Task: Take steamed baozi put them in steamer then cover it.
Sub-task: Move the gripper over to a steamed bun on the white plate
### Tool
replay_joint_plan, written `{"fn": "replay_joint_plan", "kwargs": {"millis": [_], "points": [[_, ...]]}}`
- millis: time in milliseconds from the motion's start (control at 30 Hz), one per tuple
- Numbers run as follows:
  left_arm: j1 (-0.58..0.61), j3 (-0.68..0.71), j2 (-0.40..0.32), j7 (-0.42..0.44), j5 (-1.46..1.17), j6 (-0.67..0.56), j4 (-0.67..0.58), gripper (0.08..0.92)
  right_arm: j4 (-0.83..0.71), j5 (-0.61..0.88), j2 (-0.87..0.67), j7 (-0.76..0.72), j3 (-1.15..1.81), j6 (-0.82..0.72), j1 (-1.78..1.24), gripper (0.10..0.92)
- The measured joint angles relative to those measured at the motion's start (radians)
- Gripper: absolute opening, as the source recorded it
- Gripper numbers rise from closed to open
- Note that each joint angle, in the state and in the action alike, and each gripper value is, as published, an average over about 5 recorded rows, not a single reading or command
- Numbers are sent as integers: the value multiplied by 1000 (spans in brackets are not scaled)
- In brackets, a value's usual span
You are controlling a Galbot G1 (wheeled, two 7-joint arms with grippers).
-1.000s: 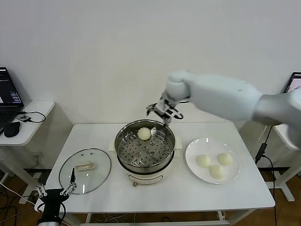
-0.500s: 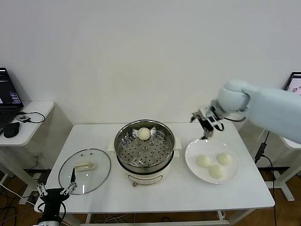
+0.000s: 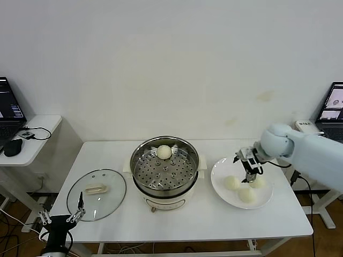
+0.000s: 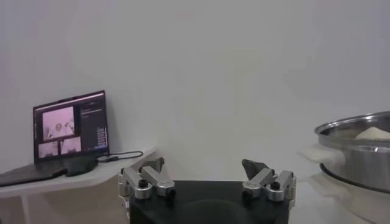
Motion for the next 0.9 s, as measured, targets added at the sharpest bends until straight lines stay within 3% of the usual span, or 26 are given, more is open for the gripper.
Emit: {"fn": "replay_joint_plan", "kwargs": {"millis": [900], "points": [[-4, -11, 8, 2, -3, -5, 8, 823, -239, -119, 149, 37, 196, 38, -252, 817]]}}
